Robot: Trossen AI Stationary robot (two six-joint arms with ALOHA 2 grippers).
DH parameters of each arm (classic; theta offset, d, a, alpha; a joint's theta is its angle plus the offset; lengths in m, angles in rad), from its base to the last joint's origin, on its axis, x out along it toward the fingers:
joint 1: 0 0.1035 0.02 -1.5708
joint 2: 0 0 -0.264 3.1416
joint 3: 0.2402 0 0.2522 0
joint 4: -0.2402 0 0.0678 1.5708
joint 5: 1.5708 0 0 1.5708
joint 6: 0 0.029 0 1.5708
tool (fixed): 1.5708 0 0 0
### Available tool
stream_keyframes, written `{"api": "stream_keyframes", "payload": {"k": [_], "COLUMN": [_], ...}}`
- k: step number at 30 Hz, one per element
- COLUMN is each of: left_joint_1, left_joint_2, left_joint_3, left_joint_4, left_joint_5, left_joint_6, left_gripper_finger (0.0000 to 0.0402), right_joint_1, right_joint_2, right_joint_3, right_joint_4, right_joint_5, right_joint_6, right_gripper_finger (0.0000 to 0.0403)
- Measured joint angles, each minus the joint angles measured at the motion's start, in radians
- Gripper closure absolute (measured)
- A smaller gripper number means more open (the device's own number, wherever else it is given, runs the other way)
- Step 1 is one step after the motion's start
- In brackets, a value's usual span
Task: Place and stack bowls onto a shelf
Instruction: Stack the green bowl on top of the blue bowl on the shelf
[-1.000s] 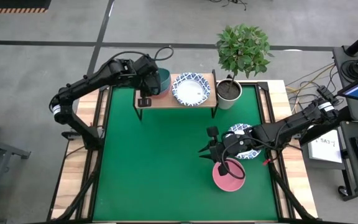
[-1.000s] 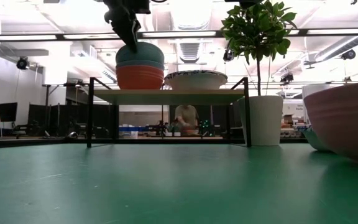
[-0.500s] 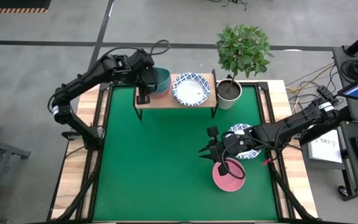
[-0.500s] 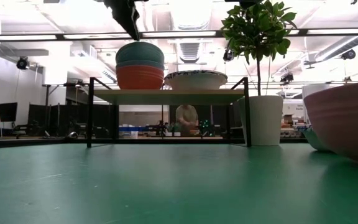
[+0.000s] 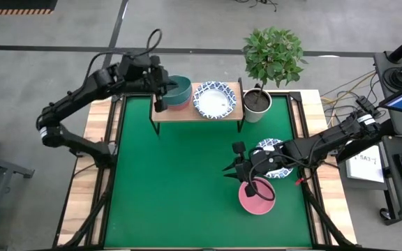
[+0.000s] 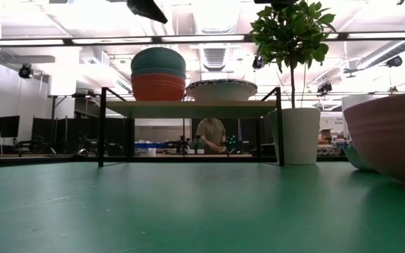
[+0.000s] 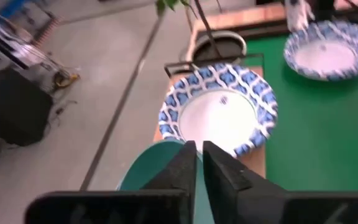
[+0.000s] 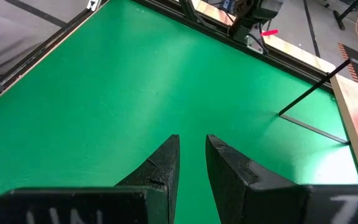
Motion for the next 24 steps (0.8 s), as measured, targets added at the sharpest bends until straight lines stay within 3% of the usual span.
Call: {"api": "stream_keyframes", "payload": {"k": [5, 10, 24], "left_joint_1": [0.007, 0.008, 0.008], "left_joint_2": [-0.089, -0.115, -0.082], "left_joint_3": [-0.242, -0.389, -0.464], "left_joint_4": [0.255, 0.396, 0.418], "left_joint_5": [-0.003, -0.006, 0.01], "left_joint_6": [-0.054, -0.087, -0.155], "left_gripper_finger": [0.0393, 0.04, 0.0401], "right_joint_1": [0.0, 0.0, 0.0], "right_joint_2": [0.0, 0.0, 0.0], "right_joint_3": [0.0, 0.0, 0.0], "right_joint_4": [0.001, 0.002, 0.009], "right_joint_5": [0.0, 0.0, 0.0], "right_joint_6": [0.0, -0.006, -0.007], "right_gripper_finger": [0.0335, 0.0335, 0.0335]}}
